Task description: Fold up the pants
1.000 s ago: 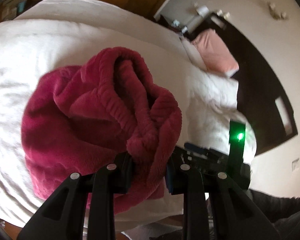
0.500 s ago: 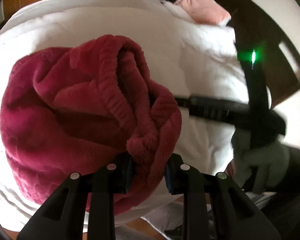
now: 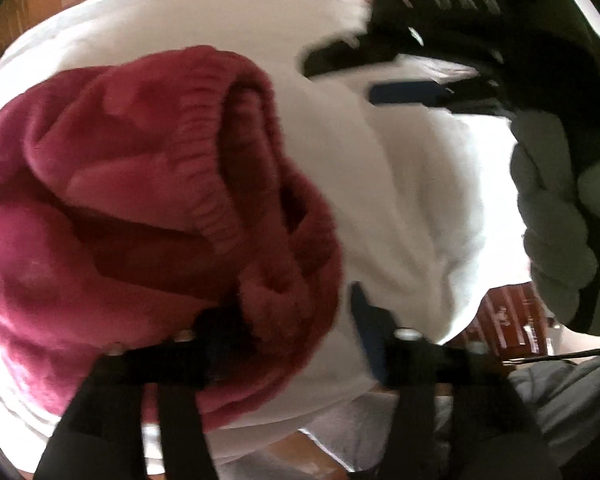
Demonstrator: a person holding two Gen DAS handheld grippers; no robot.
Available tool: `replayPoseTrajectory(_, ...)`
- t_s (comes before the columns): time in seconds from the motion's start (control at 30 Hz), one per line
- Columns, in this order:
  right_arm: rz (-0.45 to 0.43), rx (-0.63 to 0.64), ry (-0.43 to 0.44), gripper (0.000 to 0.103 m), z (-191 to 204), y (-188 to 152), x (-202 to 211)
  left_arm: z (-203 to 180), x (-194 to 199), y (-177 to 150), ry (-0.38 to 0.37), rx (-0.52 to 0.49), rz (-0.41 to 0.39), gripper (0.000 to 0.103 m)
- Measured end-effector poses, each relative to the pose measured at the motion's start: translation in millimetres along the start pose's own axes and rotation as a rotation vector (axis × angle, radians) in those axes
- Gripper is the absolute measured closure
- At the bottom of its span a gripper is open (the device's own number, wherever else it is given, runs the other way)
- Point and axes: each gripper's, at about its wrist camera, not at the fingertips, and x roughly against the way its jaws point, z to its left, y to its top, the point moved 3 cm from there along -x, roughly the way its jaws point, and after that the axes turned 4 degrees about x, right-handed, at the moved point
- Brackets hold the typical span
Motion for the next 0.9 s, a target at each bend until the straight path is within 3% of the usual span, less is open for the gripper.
replayPoseTrajectory(0.23, 0.03, 0.031, 0.098, 0.032, 33, 9, -7, 8, 27, 0, -0.097, 0.057, -0.06, 0.032)
replayPoseTrajectory(0.33, 0.047, 0.032, 0.131, 0.026, 45, 11, -13, 18, 45, -4, -0.085, 0.079, -0.103, 0.031)
replayPoseTrajectory(0.47, 0.09, 0.042, 0.154, 0.026, 61, 11, -28, 36, 58, -7, -0.047, 0.148, -0.141, 0.031)
replayPoseTrajectory(0.67, 0.118, 0.109, 0.035, 0.027, 70, 10, -50, 76, 58, -22, 0.027, 0.261, -0.137, 0.031)
replayPoseTrajectory(0.77, 0.126, 0.155, -0.048, 0.052, 65, 6, -56, 81, 51, -20, 0.036, 0.274, -0.127, 0.031)
replayPoseTrajectory(0.9, 0.115, 0.163, -0.074, 0.065, 49, 1, -49, 64, 40, -7, 0.002, 0.216, -0.111, 0.031)
